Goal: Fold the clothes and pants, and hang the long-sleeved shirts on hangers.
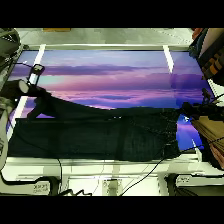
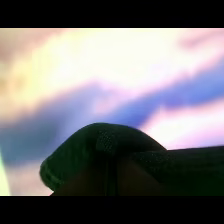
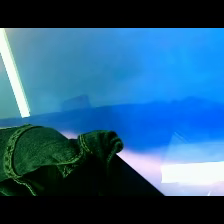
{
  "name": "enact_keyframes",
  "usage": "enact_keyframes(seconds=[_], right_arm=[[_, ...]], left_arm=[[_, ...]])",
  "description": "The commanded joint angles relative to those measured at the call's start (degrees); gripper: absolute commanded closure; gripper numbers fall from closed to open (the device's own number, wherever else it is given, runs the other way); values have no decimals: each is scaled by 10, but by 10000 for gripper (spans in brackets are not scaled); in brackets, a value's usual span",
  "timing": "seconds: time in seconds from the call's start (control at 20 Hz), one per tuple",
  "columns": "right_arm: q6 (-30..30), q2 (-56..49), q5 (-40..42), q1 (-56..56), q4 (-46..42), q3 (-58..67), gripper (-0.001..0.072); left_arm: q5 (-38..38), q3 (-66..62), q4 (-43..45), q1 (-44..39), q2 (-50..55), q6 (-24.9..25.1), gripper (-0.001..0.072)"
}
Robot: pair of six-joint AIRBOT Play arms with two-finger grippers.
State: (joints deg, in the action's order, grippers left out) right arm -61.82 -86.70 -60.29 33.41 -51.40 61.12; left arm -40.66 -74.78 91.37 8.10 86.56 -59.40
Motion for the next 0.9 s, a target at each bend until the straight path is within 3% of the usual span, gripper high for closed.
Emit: enact_keyframes(seconds=[0.0,0.05,0.1,0.3,0.45,0.6,0.75,0.85], right_arm=[[0,0,2,0,-3,0,680],[0,0,2,0,-3,0,680],[0,0,2,0,-3,0,680],[0,0,0,0,-3,0,680],[0,0,-1,0,-3,0,680],[0,0,1,0,-3,0,679],[0,0,11,0,-3,0,680],[0,0,16,0,-3,0,680]], left_arm=[[137,0,-1,-16,48,0,471],[137,0,0,-16,48,-15,236],[136,0,0,-13,47,-46,168],[119,0,0,17,34,-225,173],[30,0,-1,69,30,-318,196],[-97,0,-45,135,30,-320,215],[-187,0,-141,210,30,-265,216],[-221,0,-151,258,30,-266,216]])
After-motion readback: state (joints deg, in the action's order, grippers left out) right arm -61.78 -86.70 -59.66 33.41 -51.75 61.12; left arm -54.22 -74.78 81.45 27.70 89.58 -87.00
